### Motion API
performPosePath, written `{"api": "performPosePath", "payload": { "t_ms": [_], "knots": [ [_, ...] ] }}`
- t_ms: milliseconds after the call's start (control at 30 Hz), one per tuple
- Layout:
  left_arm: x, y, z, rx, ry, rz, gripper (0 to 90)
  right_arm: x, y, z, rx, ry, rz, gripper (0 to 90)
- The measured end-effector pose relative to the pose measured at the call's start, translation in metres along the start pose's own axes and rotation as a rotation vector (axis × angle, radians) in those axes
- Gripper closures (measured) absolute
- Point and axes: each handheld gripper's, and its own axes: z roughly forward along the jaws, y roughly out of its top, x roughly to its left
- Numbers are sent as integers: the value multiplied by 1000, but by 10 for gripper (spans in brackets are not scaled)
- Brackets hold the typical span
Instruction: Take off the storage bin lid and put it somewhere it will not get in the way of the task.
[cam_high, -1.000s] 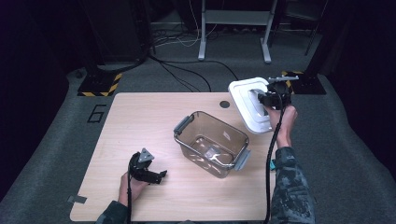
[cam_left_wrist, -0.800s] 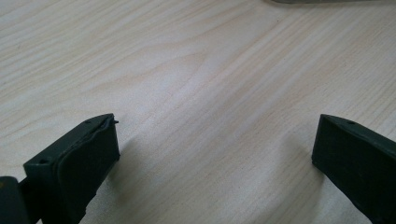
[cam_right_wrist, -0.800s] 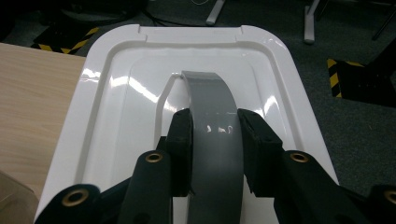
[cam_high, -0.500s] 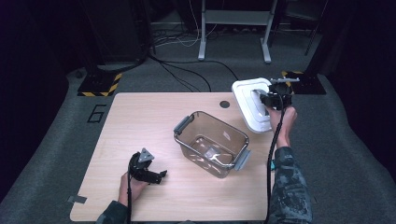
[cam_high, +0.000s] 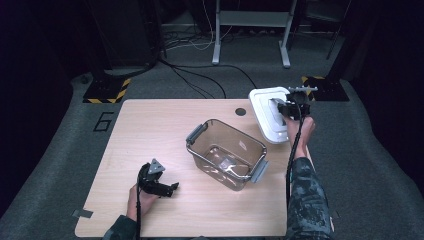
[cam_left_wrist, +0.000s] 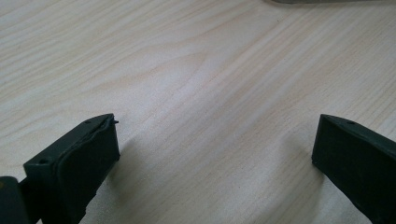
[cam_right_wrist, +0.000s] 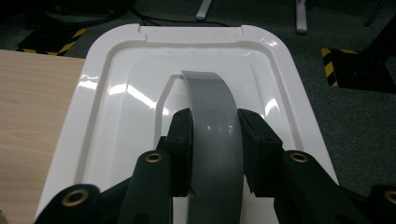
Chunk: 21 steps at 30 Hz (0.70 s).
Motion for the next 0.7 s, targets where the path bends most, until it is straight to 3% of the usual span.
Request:
{"api": "performPosePath", "payload": {
  "t_ms": [700],
  "knots": [
    [-1, 0, 0, -3, 0, -10, 2, 1, -18, 21, 14, 0, 18, 668]
  ]
}}
